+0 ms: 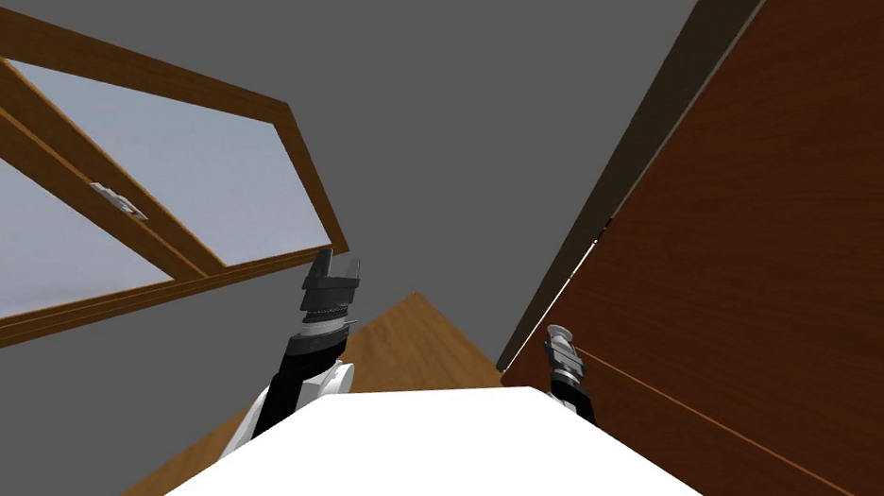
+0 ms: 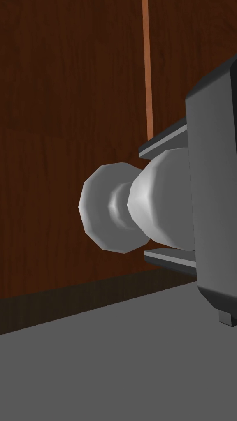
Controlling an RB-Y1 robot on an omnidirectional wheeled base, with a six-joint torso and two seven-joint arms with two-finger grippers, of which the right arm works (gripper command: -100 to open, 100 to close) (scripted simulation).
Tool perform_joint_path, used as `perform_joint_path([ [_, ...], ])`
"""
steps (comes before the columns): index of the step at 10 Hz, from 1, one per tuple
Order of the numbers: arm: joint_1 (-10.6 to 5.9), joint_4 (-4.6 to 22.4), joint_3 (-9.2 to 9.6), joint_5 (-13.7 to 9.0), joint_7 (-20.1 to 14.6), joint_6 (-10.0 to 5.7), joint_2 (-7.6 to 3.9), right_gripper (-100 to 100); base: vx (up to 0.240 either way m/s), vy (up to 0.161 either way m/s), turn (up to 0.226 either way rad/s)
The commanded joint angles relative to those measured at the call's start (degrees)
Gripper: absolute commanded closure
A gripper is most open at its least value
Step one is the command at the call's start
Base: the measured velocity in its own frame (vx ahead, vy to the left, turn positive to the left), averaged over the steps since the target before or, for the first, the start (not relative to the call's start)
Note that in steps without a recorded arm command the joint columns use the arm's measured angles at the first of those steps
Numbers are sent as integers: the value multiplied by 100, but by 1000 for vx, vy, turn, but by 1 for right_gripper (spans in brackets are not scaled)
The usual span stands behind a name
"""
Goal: Pull the door open
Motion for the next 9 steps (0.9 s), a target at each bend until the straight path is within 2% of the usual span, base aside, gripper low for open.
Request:
perform_joint_path([
  [1, 30, -91, 102, 61, -48, 31, 7, 100, -209, 54, 63],
  [6, 68, -243, 443, 267, -260, 79, -39, 100, -230, 31, 58],
  [7, 7, -121, 410, 250, -243, 41, -40, 100, -95, 18, 18],
  [9, 58, -185, 591, 355, -366, 39, -78, 100, -206, 4, 65],
])
